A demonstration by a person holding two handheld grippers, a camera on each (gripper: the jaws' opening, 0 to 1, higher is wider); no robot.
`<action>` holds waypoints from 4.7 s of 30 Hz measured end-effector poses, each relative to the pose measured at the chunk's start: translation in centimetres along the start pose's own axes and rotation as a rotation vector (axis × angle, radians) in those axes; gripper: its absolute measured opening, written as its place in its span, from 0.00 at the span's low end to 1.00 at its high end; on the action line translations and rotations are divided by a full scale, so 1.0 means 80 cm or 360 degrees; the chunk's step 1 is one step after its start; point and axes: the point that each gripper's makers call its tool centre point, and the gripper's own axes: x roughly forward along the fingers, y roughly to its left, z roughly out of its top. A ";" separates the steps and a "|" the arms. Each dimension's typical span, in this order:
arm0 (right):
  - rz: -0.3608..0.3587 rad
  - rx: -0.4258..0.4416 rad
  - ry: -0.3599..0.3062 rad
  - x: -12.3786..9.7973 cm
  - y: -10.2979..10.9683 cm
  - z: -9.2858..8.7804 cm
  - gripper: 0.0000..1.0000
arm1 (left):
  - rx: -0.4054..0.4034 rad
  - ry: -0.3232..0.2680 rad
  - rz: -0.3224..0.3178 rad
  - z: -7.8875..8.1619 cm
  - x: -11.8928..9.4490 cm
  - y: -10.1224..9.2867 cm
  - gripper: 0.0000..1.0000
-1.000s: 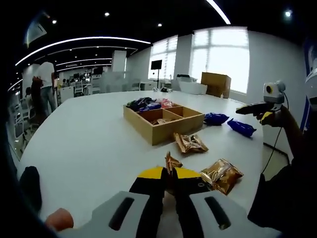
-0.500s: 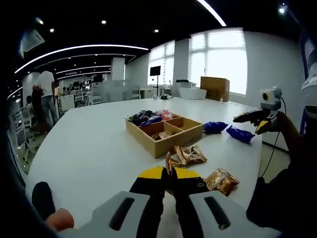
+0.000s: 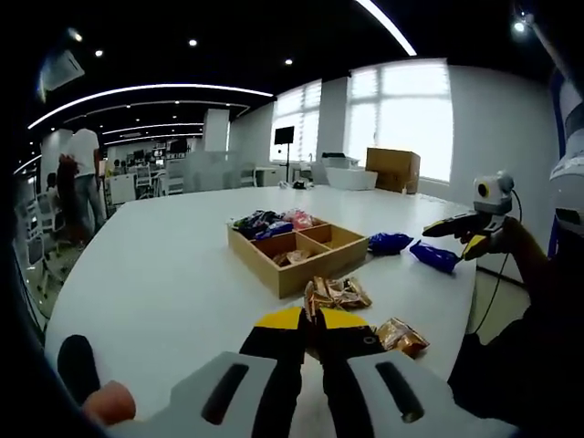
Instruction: Pick up the scattered marshmallows, QQ candies, Oreo cookies, and mixed nuts on the table and sort them into separate containers
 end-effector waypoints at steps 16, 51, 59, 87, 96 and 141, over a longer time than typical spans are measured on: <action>-0.0108 -0.0096 -0.0050 -0.001 -0.017 0.021 0.70 | 0.0014 -0.0011 0.0011 0.010 0.010 0.007 0.10; -0.0149 -0.0122 -0.0173 0.017 -0.039 0.059 0.71 | 0.0017 -0.0123 -0.0100 0.071 0.109 0.014 0.10; -0.0124 -0.0125 -0.0192 0.022 -0.039 0.067 0.71 | 0.0009 -0.0119 -0.0119 0.080 0.144 0.022 0.10; -0.0007 -0.0097 -0.0160 0.041 -0.021 0.052 0.71 | -0.0066 0.0026 -0.0070 0.043 0.251 0.053 0.11; 0.0016 -0.0078 -0.0117 0.045 -0.009 0.032 0.71 | -0.0006 0.0062 -0.0036 0.033 0.252 0.058 0.24; 0.0071 -0.0057 -0.0146 0.026 0.001 0.035 0.71 | 0.0155 -0.0150 -0.0012 0.049 0.207 0.027 0.97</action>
